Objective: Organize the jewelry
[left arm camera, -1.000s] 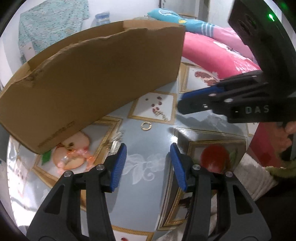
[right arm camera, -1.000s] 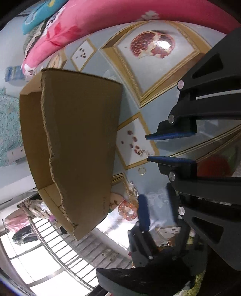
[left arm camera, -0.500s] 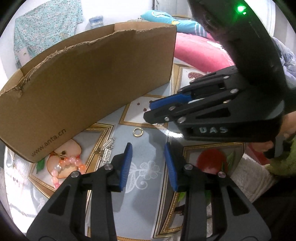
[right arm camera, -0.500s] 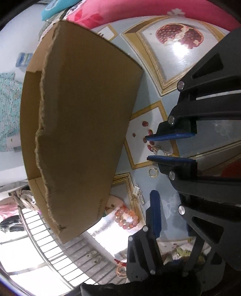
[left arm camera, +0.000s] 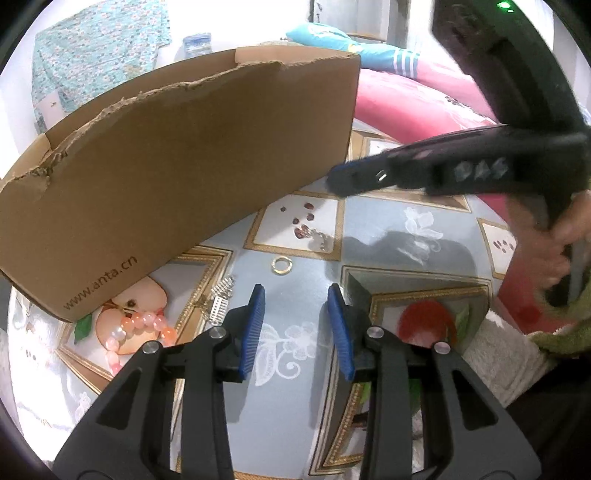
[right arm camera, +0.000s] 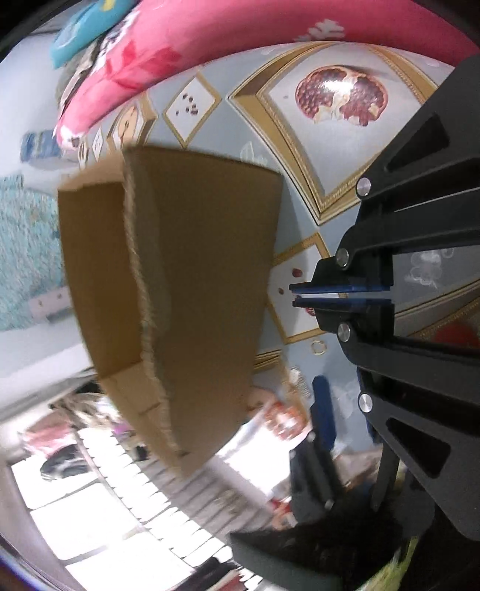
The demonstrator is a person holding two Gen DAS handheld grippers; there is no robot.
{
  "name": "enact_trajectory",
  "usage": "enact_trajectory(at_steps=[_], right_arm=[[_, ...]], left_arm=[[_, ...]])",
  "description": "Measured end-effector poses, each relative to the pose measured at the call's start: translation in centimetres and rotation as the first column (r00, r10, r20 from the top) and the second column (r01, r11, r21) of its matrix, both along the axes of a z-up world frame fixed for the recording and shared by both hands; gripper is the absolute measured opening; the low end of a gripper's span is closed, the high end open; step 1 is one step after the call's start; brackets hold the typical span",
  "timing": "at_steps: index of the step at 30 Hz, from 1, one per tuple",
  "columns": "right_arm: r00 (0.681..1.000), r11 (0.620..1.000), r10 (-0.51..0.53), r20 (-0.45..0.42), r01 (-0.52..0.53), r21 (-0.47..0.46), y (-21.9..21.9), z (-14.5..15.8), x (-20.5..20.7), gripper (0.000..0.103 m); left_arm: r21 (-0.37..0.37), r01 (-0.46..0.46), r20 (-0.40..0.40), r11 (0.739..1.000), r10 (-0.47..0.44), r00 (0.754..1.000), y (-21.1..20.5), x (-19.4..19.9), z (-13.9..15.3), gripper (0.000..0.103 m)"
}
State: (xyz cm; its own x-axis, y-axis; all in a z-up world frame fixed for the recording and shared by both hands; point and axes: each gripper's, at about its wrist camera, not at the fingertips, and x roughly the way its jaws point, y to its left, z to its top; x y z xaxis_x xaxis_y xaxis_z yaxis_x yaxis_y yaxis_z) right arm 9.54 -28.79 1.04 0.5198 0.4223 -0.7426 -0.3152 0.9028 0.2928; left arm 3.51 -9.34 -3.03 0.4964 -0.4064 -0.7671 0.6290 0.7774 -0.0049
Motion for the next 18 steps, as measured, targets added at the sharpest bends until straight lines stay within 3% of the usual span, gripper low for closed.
enact_trajectory(at_steps=[6,13,18], right_arm=[[1.0,0.999,-0.02,0.017,0.019,0.034,-1.2,0.7,-0.5,0.002],[1.0,0.999,-0.012,-0.006,0.012,0.046,-0.9,-0.3,-0.5,0.002],[1.0,0.998,-0.008,-0.014,0.009,0.063,-0.9,-0.4,-0.4,0.002]], left_arm=[[-0.002,-0.015,0.002,1.0,0.015,1.0,-0.1,1.4,0.2,0.024],[0.017,-0.009,0.007,1.0,0.009,1.0,-1.0,2.2,0.1,0.022],[0.026,-0.002,0.012,1.0,0.002,1.0,-1.1,2.3,0.1,0.01]])
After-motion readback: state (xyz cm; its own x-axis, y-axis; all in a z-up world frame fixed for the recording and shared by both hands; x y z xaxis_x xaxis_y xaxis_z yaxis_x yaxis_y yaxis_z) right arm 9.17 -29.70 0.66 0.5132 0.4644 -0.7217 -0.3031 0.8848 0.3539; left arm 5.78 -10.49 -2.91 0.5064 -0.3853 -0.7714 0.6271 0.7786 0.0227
